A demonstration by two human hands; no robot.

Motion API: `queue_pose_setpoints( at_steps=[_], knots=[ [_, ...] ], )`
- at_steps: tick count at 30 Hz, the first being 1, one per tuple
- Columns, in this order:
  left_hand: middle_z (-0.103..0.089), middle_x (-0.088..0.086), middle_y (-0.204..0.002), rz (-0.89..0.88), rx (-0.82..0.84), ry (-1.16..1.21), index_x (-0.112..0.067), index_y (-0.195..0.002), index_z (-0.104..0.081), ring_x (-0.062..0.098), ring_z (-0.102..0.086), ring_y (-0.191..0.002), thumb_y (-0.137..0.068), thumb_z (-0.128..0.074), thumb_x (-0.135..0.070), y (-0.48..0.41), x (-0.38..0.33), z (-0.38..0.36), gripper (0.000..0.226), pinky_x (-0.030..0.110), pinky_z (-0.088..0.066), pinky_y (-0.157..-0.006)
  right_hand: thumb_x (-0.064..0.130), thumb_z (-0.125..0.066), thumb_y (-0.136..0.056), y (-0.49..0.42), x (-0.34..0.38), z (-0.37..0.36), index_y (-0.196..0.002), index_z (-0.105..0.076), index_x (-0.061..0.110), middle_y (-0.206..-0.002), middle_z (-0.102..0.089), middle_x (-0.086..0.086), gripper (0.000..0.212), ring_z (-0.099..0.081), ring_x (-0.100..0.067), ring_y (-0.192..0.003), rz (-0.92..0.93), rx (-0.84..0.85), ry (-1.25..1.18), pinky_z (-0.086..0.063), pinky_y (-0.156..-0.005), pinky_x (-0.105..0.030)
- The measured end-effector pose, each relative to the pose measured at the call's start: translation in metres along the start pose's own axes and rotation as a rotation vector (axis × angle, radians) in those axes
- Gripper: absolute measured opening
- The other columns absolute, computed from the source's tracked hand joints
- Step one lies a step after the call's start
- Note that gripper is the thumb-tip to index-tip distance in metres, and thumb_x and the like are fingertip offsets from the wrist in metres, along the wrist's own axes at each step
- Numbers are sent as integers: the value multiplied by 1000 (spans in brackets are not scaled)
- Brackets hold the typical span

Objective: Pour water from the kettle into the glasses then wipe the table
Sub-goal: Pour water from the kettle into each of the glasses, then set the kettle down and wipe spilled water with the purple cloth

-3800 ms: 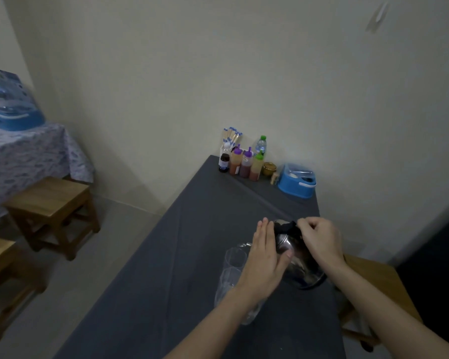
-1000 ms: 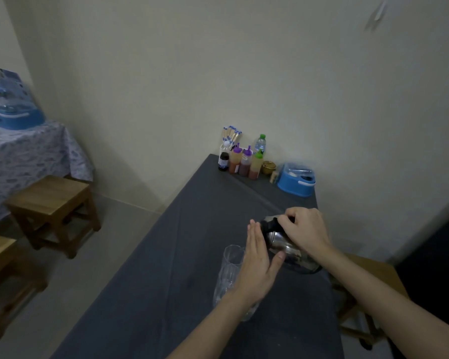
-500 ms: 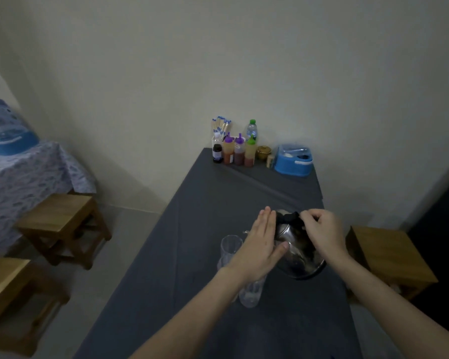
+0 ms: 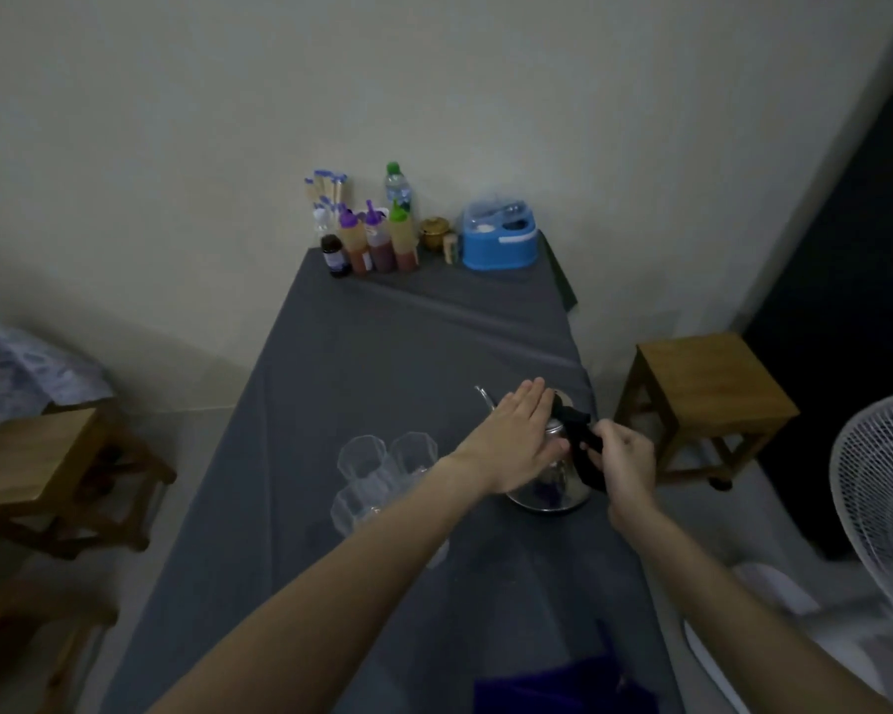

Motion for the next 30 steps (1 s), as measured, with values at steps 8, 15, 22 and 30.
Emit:
queue_pose_setpoints(
  at_steps=[8,15,22,30],
  knots=[
    [5,20,-160,46,100,-95,3,-150,1,29,6,-148,-101,-32,-44,-38,12,-31,75,38,-1,-121,12,-55,-82,-42,-36,-3,-55,-67,19,-58,-63,4,31,-60,-17,-70,-38,39,-73,-50,-72,-37],
    [4,21,-159,40,68,-140,3,-149,0,31,5,-148,-99,-33,-45,-40,13,-54,77,40,-2,-121,5,-52,-83,-50,-51,3,-56,-58,16,-58,-56,0,30,-53,-16,-66,-40,65,-80,-45,-65,-32],
    [2,21,-159,28,-71,-131,5,-149,-4,29,6,-148,-100,-36,-37,-38,-5,-63,72,27,18,-110,12,-48,-86,-59,-58,16,-70,-58,9,-61,-53,-5,19,-47,-16,-63,-76,172,48,-36,-63,-32],
    [-5,13,-160,-47,-175,108,-2,-150,-12,21,-1,-149,-98,-32,-36,17,-17,-82,65,33,-1,-121,19,-65,-88,-10,-71,60,-114,-60,9,-113,-56,-7,29,-53,-21,-103,281,17,631,-45,-86,-34]
  ],
)
Point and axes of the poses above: each hand's wrist, its own y-axis away from the middle knuckle, its own z-axis out of the back of the hand, x = y × z, the point moved 3 cm from there along -y, towards the middle knuckle
